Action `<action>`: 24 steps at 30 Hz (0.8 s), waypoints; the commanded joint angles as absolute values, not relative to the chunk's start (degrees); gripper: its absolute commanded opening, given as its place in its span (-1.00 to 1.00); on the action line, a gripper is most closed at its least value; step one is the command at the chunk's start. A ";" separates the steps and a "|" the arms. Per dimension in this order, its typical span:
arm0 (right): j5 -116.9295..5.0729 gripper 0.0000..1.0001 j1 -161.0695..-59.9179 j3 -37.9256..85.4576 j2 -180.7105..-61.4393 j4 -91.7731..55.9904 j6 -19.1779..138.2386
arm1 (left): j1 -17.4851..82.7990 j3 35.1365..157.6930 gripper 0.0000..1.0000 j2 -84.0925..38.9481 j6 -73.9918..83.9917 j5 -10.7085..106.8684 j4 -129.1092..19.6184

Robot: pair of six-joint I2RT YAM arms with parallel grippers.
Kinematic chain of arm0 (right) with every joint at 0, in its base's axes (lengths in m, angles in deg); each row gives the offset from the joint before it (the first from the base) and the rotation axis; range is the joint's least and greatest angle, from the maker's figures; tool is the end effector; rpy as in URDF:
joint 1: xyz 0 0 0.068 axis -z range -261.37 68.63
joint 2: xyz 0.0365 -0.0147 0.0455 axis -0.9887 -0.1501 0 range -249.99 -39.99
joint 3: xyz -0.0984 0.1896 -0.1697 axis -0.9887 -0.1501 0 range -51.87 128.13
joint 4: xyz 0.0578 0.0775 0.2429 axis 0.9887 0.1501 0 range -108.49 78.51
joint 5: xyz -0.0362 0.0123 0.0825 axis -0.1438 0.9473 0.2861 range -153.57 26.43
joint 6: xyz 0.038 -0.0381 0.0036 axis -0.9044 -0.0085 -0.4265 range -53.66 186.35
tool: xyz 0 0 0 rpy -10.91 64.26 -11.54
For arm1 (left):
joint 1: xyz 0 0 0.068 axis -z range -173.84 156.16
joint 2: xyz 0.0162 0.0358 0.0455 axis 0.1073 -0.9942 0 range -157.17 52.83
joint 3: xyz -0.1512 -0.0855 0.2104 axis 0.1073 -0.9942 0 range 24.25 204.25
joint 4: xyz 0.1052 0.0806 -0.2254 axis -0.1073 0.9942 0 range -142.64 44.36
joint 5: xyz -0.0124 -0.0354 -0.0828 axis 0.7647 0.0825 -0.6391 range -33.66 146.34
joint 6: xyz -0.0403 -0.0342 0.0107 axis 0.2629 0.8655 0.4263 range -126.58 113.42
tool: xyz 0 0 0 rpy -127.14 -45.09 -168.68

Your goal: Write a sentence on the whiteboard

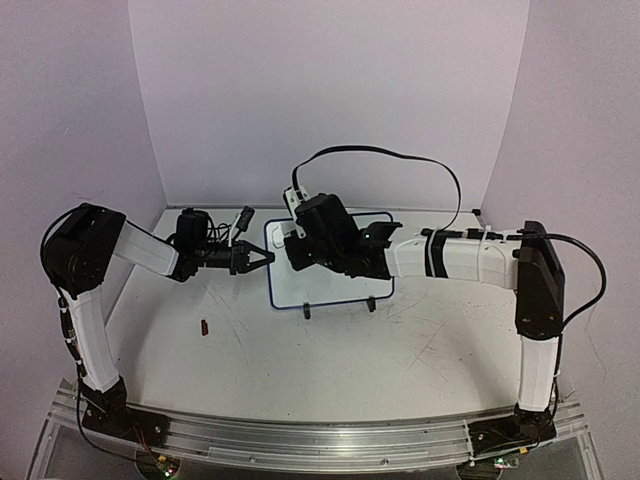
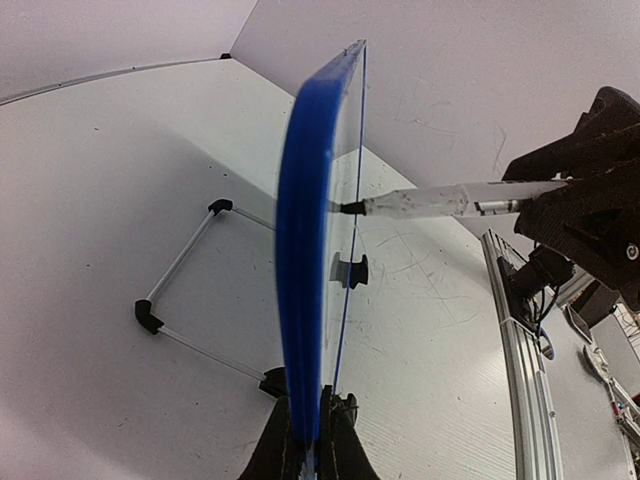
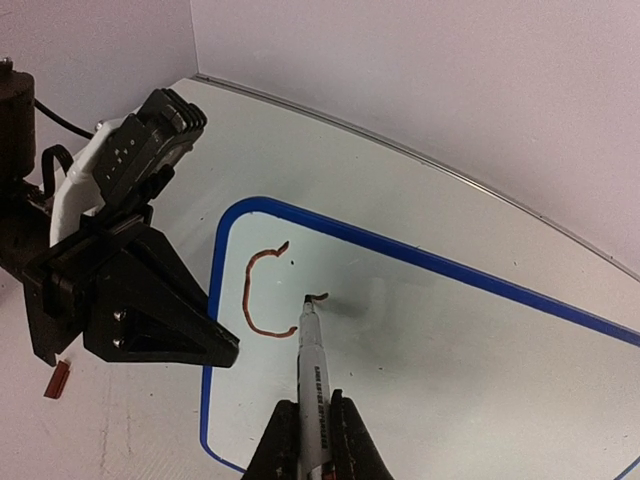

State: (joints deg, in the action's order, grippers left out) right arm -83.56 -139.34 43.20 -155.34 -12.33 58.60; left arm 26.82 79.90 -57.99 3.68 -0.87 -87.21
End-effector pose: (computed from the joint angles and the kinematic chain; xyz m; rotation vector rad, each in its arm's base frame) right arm 0.2649 0.4002 0.2756 -0.6546 1.9139 0.3783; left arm 0.3546 -0.1657 0.1606 0.8615 1.7752 -1.3110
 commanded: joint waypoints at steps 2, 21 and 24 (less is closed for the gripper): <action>-83.33 -1.00 -139.18 43.62 -154.94 -12.07 57.23 | 26.55 80.05 -1.00 -56.26 1.42 3.85 -86.24; -84.03 -1.00 -139.12 40.12 -152.44 -11.81 55.72 | 26.55 80.09 -1.00 -56.23 1.33 3.87 -86.13; -84.47 -1.00 -139.19 39.68 -151.94 -11.81 55.63 | 26.60 80.08 -1.00 -56.23 1.33 3.87 -86.06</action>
State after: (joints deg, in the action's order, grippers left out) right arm -82.53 -139.41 40.71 -154.84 -11.94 56.56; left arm 26.82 79.90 -57.99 3.68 -0.63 -87.14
